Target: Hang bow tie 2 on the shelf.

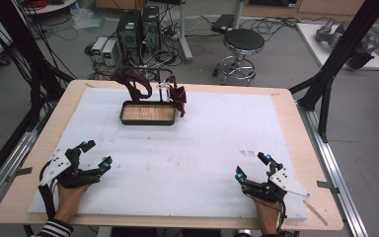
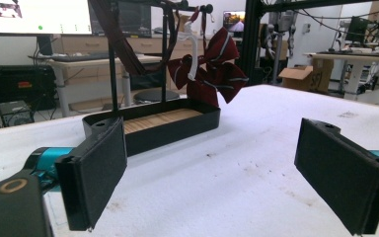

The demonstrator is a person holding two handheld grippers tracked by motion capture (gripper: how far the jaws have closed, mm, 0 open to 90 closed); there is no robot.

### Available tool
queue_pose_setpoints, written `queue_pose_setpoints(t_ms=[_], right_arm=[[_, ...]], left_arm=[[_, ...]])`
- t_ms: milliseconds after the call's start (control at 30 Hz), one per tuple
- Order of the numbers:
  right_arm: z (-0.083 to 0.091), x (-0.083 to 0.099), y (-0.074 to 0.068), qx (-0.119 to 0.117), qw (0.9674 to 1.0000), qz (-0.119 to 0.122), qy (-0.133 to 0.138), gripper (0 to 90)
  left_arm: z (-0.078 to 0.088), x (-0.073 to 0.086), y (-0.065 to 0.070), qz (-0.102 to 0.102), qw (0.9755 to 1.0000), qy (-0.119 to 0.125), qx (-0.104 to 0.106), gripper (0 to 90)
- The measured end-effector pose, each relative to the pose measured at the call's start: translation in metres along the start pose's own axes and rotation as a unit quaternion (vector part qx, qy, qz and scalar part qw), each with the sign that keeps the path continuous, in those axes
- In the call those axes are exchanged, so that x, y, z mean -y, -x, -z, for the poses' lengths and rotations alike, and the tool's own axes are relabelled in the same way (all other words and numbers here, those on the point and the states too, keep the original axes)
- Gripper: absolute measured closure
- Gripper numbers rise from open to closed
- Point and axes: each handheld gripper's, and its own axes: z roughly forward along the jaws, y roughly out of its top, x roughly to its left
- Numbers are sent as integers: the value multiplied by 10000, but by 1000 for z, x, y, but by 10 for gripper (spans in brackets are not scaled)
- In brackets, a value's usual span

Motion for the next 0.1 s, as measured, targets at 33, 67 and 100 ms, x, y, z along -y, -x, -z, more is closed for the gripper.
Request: queue_pose_setpoints(t_ms=[33,67,100], right_arm=[[0,0,0,3,10000,-2,-8,96],[0,0,-1,6,10000,5,-14,96],[0,0,-1,6,10000,5,-14,96]], left_arm=[[0,0,0,4,10000,1,-5,130],[0,0,0,3,10000,-5,-10,130],[0,0,0,3,10000,-5,-10,130]])
